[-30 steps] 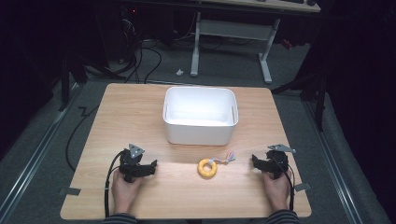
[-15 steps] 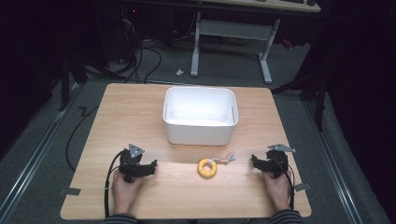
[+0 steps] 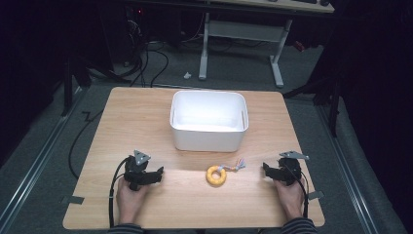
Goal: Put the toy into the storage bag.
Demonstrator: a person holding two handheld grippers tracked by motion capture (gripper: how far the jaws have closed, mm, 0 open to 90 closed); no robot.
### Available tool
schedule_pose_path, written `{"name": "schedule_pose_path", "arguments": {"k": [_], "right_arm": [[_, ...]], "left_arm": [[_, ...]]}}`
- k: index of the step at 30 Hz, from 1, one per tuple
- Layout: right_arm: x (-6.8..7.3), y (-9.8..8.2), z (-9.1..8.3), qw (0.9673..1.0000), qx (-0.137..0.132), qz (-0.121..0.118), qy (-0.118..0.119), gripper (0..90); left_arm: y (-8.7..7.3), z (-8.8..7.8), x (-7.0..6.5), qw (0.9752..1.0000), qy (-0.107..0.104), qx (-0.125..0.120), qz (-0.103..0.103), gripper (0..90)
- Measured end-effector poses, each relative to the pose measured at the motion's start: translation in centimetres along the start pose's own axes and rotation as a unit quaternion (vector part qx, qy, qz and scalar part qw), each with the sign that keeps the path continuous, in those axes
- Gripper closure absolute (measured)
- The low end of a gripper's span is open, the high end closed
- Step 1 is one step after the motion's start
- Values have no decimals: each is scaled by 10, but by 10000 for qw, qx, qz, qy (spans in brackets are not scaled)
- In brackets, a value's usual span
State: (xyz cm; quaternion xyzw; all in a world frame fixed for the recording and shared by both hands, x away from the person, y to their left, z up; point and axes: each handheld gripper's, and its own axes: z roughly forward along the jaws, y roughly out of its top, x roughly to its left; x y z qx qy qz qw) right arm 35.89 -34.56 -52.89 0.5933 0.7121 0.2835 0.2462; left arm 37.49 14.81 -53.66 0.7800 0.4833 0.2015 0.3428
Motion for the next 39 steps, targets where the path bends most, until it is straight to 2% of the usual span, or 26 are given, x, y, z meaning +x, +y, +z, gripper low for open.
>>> {"name": "schedule_pose_path", "arguments": {"k": [6,9,13,18,24,28,30,33,39], "right_arm": [[0,2,-4,9999,121,8,14,312],[0,2,-6,9998,168,-84,57,355],[2,1,-10,9996,183,-141,130,380],[6,2,-20,9993,59,-175,312,413],[12,2,-29,9983,47,-365,453,425],[16,2,-35,9976,-4,-408,559,432],[20,2,-37,9972,-52,-419,616,444],[27,2,-38,9961,-103,-571,666,458],[41,4,-38,9936,-45,-769,821,469]], "left_arm": [[0,0,0,10000,1,3,1,166],[0,0,0,10000,4,3,-1,166],[0,0,0,10000,9,-6,-3,167],[0,0,0,10000,5,1,-2,167],[0,0,0,10000,16,-6,-12,167],[0,0,0,10000,16,-5,-12,167],[0,0,0,10000,17,-6,-12,167],[0,0,0,10000,17,-6,-12,167],[0,0,0,10000,15,-5,-12,167]]}}
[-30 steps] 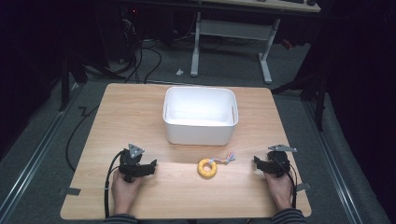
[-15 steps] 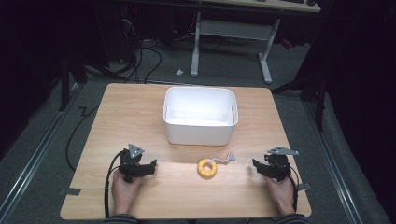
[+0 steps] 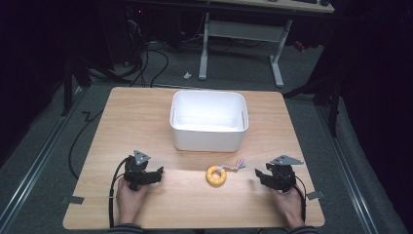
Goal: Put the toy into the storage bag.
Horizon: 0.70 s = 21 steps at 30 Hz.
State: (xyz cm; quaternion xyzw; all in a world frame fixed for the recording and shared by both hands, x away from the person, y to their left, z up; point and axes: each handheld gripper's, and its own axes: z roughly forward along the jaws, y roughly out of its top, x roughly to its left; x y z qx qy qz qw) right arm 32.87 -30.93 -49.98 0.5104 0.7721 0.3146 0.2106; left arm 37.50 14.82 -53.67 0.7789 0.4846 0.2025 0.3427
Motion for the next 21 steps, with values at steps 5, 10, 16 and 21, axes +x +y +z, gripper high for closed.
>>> {"name": "schedule_pose_path", "arguments": {"k": [5,10,16,21], "right_arm": [[9,4,2,9998,124,-56,159,484],[20,8,2,9993,137,-181,294,487],[36,16,1,9979,78,-335,549,512],[47,22,4,9964,56,-525,656,522]], "left_arm": [[0,0,0,10000,1,-1,-4,167],[0,0,0,10000,-4,-1,-11,168],[0,0,0,10000,-1,0,-12,169],[0,0,1,10000,-4,-3,-15,169]]}}
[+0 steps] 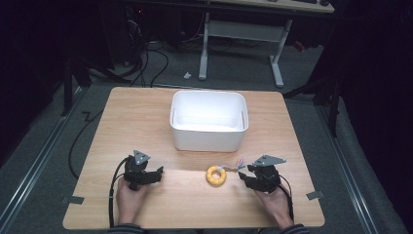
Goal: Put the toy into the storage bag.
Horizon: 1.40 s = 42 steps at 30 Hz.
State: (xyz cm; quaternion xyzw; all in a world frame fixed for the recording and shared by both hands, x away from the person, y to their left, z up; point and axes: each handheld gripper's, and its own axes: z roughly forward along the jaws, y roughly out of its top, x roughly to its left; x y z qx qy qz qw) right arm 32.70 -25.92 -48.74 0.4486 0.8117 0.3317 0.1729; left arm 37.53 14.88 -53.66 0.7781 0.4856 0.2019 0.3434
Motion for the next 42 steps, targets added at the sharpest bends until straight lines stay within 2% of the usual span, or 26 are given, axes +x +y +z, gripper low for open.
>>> {"name": "schedule_pose_path", "arguments": {"k": [4,8,16,19,24,27,35,41,42], "right_arm": [[9,8,8,9998,79,-111,143,525],[16,14,14,9994,97,-46,343,524],[30,23,29,9987,210,-166,428,525],[32,25,33,9987,185,-85,472,524],[34,28,42,9981,302,-13,531,525],[35,29,47,9983,393,12,436,523],[42,31,59,9980,562,-129,242,529],[44,35,63,9976,657,-176,132,555],[46,35,65,9974,687,-183,94,582]], "left_arm": [[0,0,0,10000,7,4,8,169],[0,0,0,10000,9,4,8,170],[0,0,0,10000,4,3,-4,170],[0,0,1,10000,9,-13,-33,175],[1,0,2,10000,22,-18,-44,181],[1,0,1,10000,25,-17,-42,182],[1,0,2,10000,8,-21,-56,182],[1,0,2,10000,15,-6,-37,181],[1,0,2,10000,14,-8,-41,182]]}}
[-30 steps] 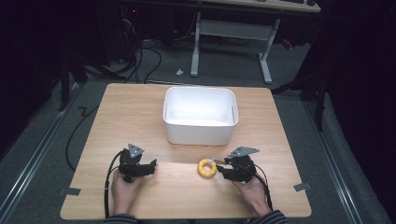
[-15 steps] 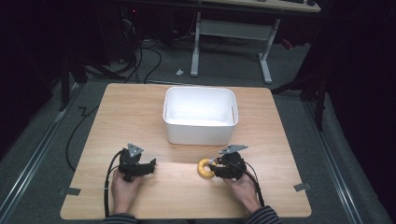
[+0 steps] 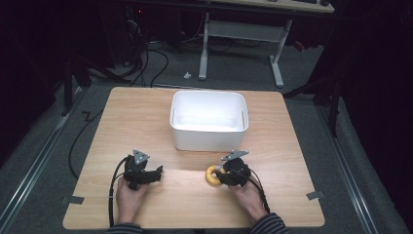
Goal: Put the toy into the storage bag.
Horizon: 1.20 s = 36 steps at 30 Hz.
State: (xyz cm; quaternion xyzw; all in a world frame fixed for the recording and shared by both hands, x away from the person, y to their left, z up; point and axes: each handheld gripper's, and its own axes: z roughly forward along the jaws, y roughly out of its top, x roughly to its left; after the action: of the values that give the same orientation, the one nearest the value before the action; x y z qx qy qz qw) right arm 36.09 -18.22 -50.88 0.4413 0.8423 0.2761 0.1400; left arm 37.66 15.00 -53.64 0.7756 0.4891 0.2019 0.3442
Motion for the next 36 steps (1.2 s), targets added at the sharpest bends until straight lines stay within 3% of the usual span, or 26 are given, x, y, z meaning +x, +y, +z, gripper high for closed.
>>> {"name": "schedule_pose_path", "arguments": {"k": [5,8,14,20,36], "right_arm": [[0,1,3,9999,83,71,102,650],[2,2,4,9999,107,-29,27,658],[0,0,1,10000,1,58,77,666],[-7,-2,-14,9996,-174,84,187,666],[-30,-18,-60,9982,-576,174,-63,665]], "left_arm": [[0,0,0,10000,0,-6,-8,182],[0,0,0,10000,-2,-8,-10,182],[0,0,0,10000,17,-1,8,182],[0,0,0,10000,24,0,11,181],[0,0,-1,10000,33,0,16,181]]}}
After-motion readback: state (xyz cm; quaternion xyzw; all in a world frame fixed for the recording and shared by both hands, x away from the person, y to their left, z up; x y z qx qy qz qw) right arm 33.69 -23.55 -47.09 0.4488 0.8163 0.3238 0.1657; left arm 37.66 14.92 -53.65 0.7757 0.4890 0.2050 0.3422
